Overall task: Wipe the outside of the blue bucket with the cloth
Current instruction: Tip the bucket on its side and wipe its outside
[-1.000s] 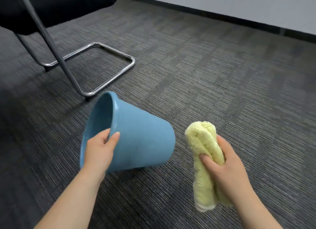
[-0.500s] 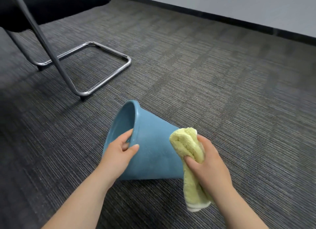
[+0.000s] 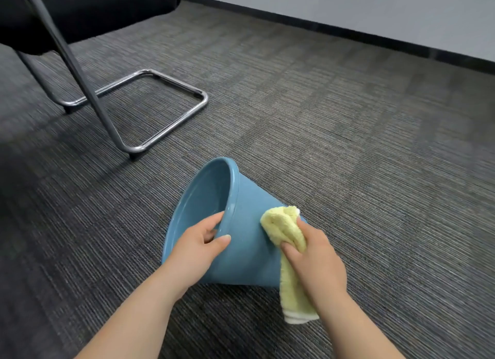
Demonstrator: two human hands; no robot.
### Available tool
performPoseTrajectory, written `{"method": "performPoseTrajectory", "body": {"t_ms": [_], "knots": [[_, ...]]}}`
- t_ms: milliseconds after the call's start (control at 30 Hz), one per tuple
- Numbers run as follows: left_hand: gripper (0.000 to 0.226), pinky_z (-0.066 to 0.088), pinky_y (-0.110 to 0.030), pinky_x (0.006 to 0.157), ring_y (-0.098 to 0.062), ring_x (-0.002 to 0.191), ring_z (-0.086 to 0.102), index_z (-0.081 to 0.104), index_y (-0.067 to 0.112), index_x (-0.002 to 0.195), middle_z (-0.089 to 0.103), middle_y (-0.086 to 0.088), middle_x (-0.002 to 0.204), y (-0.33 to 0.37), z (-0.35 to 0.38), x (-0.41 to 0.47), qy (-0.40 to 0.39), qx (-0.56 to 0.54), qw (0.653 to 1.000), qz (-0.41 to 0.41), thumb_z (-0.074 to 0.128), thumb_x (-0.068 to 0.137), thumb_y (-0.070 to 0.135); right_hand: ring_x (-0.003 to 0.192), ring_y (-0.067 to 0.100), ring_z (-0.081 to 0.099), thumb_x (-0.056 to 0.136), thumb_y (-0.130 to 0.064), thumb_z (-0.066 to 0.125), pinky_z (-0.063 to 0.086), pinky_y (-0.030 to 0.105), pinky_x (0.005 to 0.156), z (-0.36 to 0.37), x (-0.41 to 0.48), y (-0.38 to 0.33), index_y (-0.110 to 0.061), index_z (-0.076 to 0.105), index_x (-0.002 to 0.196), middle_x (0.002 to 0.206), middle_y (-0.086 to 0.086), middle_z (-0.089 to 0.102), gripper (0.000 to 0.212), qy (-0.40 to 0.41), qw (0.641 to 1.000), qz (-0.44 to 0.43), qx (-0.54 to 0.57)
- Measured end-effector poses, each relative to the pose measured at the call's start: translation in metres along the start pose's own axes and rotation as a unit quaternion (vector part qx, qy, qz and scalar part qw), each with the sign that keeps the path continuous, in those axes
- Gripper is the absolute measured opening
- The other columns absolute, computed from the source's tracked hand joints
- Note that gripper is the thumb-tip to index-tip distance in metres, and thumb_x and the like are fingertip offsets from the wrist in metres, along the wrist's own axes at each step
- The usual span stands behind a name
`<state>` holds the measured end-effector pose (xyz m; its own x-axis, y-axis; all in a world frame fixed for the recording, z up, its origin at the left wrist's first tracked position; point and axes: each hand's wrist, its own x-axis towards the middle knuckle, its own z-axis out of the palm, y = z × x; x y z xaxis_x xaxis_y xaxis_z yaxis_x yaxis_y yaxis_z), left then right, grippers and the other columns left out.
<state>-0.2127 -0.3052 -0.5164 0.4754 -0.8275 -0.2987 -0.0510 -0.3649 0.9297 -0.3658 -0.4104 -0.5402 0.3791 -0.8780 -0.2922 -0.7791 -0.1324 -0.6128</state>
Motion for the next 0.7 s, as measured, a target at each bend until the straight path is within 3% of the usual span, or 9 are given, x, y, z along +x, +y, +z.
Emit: {"method": "performPoseTrajectory", "body": {"t_ms": [100, 167, 367, 567, 700], "knots": [[0.042, 0.05, -0.014, 0.07, 0.003, 0.078, 0.067, 0.056, 0.047, 0.102, 0.072, 0.024, 0.079, -0.001, -0.002, 0.002, -0.006, 0.003, 1.0, -0.015, 0.051, 0.087, 0.008, 0.106, 0.015, 0.053, 0.081, -0.044, 0.052, 0.031, 0.027, 0.068, 0.009, -0.01, -0.015, -0.042, 0.032, 0.129, 0.127, -0.012, 0.045, 0.052, -0.005, 0.997, -0.083, 0.002], [0.043, 0.049, -0.014, 0.069, 0.002, 0.078, 0.067, 0.056, 0.051, 0.099, 0.072, 0.022, 0.083, -0.001, -0.004, 0.003, -0.008, 0.005, 1.0, -0.014, 0.051, 0.087, 0.01, 0.104, 0.01, 0.052, 0.08, -0.045, 0.052, 0.031, 0.025, 0.067, 0.017, -0.014, -0.02, -0.044, 0.033, 0.127, 0.125, -0.016, 0.045, 0.051, -0.017, 0.99, -0.137, 0.006], [0.043, 0.05, -0.009, 0.061, 0.001, 0.076, 0.068, 0.056, 0.046, 0.095, 0.072, 0.025, 0.076, -0.005, -0.005, 0.002, -0.02, -0.008, 1.0, -0.015, 0.05, 0.086, 0.004, 0.105, 0.024, 0.054, 0.087, -0.04, 0.045, 0.036, 0.03, 0.069, 0.008, 0.002, -0.006, -0.038, 0.03, 0.132, 0.128, -0.002, 0.044, 0.048, -0.012, 0.999, -0.018, -0.025], [0.044, 0.05, -0.014, 0.063, 0.001, 0.076, 0.068, 0.056, 0.05, 0.092, 0.072, 0.026, 0.076, -0.009, -0.015, 0.005, 0.0, -0.012, 1.0, -0.02, 0.049, 0.087, 0.007, 0.099, 0.025, 0.057, 0.085, -0.043, 0.045, 0.041, 0.031, 0.074, 0.024, -0.018, -0.026, -0.043, 0.027, 0.131, 0.129, -0.008, 0.038, 0.05, -0.052, 0.988, -0.142, -0.033], [0.045, 0.05, -0.018, 0.066, -0.001, 0.077, 0.068, 0.056, 0.052, 0.09, 0.072, 0.025, 0.078, -0.011, -0.017, 0.005, -0.005, -0.011, 1.0, -0.025, 0.048, 0.088, 0.007, 0.102, 0.026, 0.056, 0.087, -0.039, 0.043, 0.039, 0.031, 0.073, 0.021, -0.005, -0.014, -0.039, 0.027, 0.133, 0.131, -0.004, 0.039, 0.048, -0.047, 0.996, -0.067, -0.046]]}}
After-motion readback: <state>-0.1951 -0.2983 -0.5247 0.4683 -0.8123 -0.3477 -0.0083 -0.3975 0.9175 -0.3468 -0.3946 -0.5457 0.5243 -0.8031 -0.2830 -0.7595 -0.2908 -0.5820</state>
